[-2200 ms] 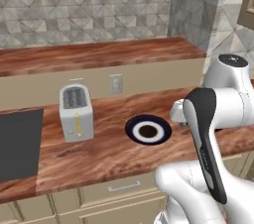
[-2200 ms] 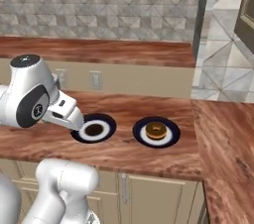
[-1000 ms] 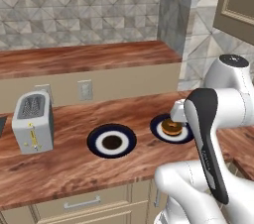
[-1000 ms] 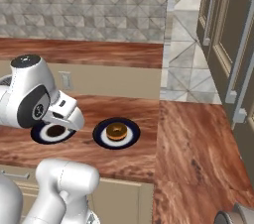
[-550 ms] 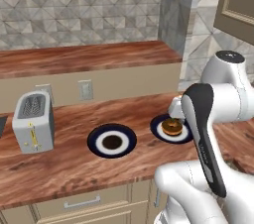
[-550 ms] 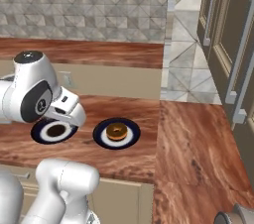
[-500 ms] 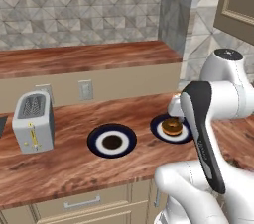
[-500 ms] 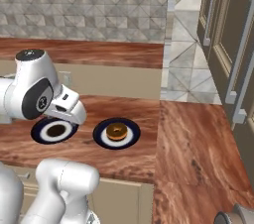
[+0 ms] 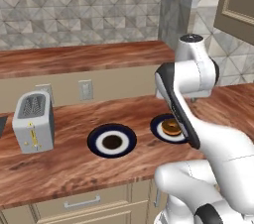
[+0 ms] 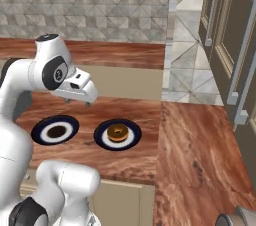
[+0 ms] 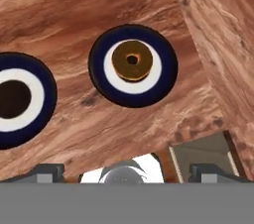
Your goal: Move the dessert items from the plate to the tray.
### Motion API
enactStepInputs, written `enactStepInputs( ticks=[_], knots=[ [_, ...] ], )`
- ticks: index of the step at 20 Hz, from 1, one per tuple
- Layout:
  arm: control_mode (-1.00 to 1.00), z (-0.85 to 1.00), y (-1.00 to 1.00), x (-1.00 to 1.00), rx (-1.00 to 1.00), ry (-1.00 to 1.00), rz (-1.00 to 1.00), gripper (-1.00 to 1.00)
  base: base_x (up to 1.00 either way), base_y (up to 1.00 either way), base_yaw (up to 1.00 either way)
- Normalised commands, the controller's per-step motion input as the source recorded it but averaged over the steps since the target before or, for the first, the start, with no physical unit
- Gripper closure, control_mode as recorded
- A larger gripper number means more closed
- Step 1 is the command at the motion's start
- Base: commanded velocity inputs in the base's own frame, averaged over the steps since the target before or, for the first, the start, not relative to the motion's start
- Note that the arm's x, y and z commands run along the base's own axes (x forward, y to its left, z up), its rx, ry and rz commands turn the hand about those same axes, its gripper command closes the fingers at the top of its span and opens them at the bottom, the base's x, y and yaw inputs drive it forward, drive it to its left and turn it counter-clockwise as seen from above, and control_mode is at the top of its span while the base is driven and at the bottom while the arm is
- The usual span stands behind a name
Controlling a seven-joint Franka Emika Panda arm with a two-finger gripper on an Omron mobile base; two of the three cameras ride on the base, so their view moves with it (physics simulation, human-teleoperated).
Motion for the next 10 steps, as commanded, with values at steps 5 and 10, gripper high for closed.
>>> enactStepInputs(
  ticks=[5,10],
  knots=[
    [-1.0,-0.39,-0.17,1.0,-0.01,0.0,-0.03,-1.0,0.0,0.0,0.0],
    [-1.0,-0.37,-0.23,0.81,0.04,0.0,0.0,-1.0,0.0,0.0,0.0]
  ],
)
